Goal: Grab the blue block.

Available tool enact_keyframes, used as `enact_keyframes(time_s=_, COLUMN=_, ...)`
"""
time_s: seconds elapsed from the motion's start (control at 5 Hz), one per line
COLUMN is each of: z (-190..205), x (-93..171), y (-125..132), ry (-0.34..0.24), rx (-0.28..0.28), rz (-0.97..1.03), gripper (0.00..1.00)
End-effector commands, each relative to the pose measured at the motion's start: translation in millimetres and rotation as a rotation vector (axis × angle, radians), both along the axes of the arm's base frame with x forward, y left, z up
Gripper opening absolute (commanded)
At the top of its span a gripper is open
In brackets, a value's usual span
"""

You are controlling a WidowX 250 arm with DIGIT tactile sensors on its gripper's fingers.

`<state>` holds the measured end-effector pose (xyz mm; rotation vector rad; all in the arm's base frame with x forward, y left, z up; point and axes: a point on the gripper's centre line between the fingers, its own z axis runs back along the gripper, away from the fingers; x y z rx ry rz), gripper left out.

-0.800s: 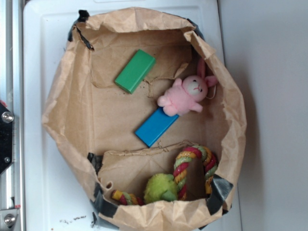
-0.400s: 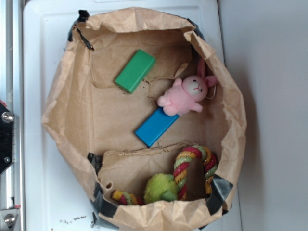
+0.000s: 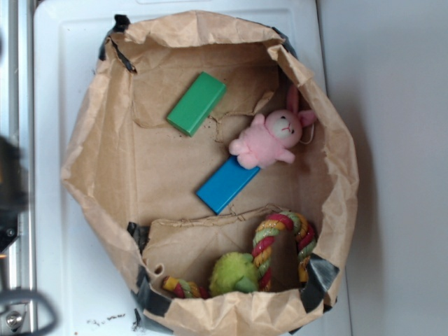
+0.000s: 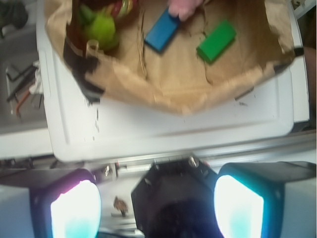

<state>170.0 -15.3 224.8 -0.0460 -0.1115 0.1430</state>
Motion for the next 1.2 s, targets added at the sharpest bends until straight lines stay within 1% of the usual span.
enact_keyframes(time_s=0.0, z=-5, x=41, y=7, ry=-0.057, rx=-0.022, rz=0.096, gripper=1.00)
enact_keyframes(time_s=0.2, z=-13, x=58, y=10, ry=-0.116, rx=-0.060, rz=0.189, gripper=1.00)
enact_keyframes(time_s=0.4, z=-27, x=77, y=17, ry=-0.174, rx=-0.104, rz=0.212, gripper=1.00)
enact_keyframes(time_s=0.6, z=-39, x=85, y=25, ry=-0.180, rx=-0.136, rz=0.222, gripper=1.00)
enact_keyframes(time_s=0.8, z=-47, x=90, y=29, ry=-0.177, rx=-0.112, rz=0.220, gripper=1.00)
enact_keyframes(time_s=1.0, z=-61, x=94, y=26, ry=-0.171, rx=-0.070, rz=0.191, gripper=1.00)
